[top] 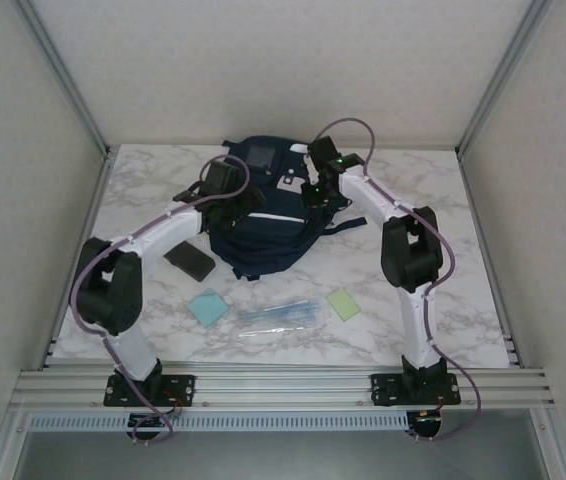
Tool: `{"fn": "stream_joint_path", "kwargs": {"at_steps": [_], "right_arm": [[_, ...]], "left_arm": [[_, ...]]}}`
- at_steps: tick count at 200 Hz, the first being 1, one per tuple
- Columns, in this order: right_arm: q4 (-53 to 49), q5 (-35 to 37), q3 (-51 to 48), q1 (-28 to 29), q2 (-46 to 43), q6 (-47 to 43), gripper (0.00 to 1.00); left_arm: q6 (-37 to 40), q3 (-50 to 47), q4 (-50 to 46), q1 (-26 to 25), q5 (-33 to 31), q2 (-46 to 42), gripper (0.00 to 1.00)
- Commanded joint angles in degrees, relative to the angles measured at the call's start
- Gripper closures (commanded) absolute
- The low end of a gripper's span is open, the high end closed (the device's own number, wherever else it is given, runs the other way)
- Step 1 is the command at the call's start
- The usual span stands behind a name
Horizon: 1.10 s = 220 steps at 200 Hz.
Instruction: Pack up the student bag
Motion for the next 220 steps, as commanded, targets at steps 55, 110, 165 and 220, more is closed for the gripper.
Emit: {"fn": "stream_joint_path", "kwargs": {"at_steps": [55, 110, 165, 220], "right_arm": [[-1.9, 6.1, 5.7, -0.9, 5.7, -13.8, 0.62], [2.1, 0.8, 5.3, 0.3, 7.6, -14.6, 0.54], [4.6, 2.3, 5.1, 0.4, 11.9, -9.2, 0.58], [20.1, 1.6, -16.7, -2.8, -0.1, 20.0, 0.87]], "left_arm": [[4.3, 5.8, -2.4, 5.6, 5.7, 10.2, 0.25], [5.3, 4.5, -2.5, 6.9, 7.4, 10.8, 0.26], [6.9, 7.6, -3.8, 9.5, 7.2, 15.1, 0.26], [6.7, 11.9, -4.5, 11.5, 5.7, 18.9, 0.27]]}}
